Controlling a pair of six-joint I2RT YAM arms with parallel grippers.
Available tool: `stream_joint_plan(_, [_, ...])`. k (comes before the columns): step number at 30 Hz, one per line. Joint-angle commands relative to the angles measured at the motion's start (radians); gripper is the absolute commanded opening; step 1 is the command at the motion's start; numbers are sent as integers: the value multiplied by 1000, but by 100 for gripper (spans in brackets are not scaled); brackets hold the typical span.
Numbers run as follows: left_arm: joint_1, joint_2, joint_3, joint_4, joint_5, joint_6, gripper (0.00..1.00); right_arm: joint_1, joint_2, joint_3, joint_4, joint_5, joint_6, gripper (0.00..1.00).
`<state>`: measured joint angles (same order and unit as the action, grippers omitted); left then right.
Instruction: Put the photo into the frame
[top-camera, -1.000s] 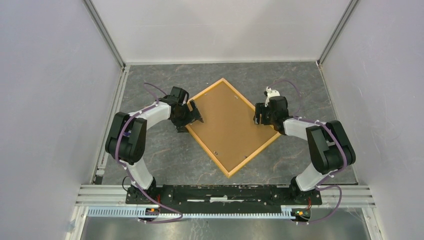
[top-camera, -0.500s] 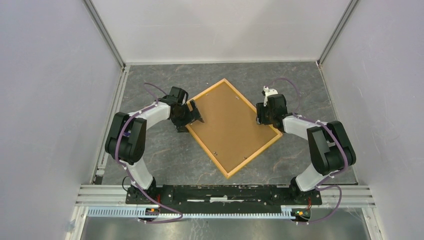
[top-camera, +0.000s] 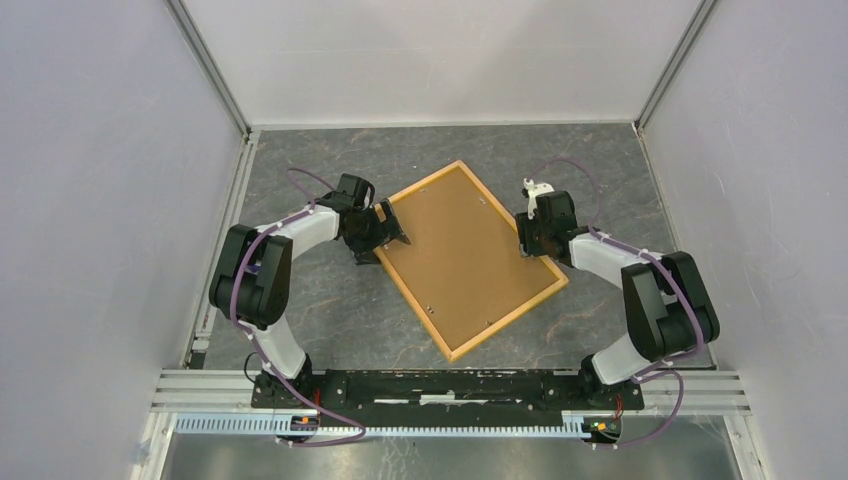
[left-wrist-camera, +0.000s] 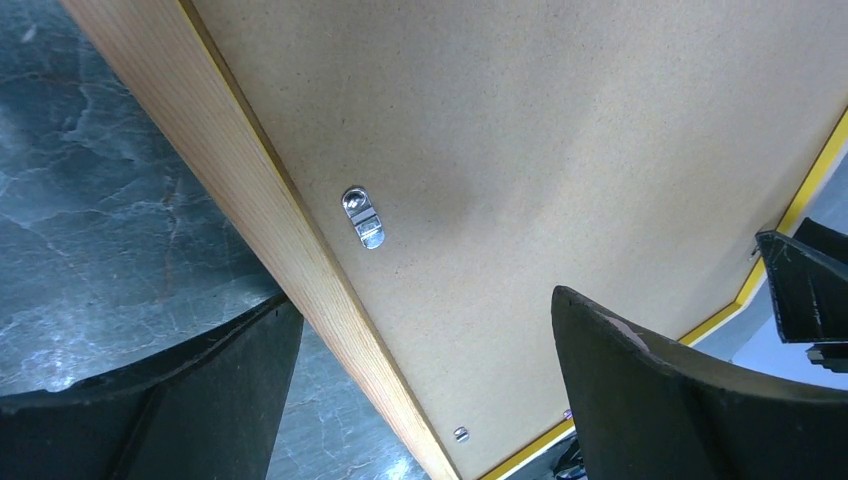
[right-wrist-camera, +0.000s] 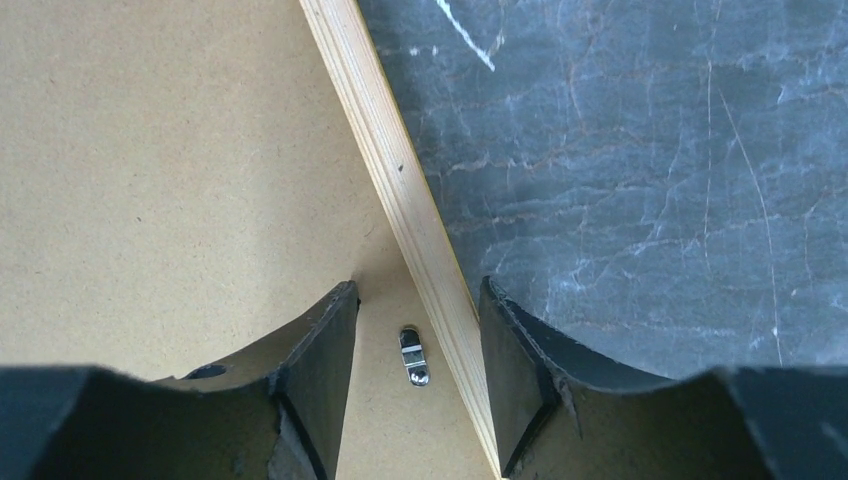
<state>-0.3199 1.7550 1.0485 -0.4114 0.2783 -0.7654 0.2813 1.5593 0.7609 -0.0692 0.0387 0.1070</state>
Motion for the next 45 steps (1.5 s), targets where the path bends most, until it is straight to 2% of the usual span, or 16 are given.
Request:
stream_joint_plan(1, [-14, -2, -18, 73, 58, -17, 99, 13, -24, -39, -145, -3, -46, 54])
stream_joint_plan(6, [-15, -5, -16, 72, 61, -15, 99, 9, -16, -53, -136, -26, -39, 54])
stream_joint_plan(13, [-13, -3, -12, 75, 63, -19, 100, 9, -60, -80, -157, 64, -36, 67])
stream_joint_plan(16, [-7, 0, -13, 74, 71, -19, 100, 5, -80, -93, -155, 47, -41, 69])
stream_joint_plan(26, [1, 1, -15, 79, 82, -24, 100, -24, -105, -138, -126, 36, -23, 57])
stream_joint_plan(32, [2, 1, -20, 86, 91, -28, 100, -26, -84, -140, -101, 38, -23, 45])
stream_joint_plan(35, [3, 6, -21, 87, 89, -28, 100, -26, -64, -139, -107, 25, -17, 32])
stream_joint_plan(45, [4, 17, -13, 89, 95, -28, 100, -26, -89, -192, -101, -36, 15, 28])
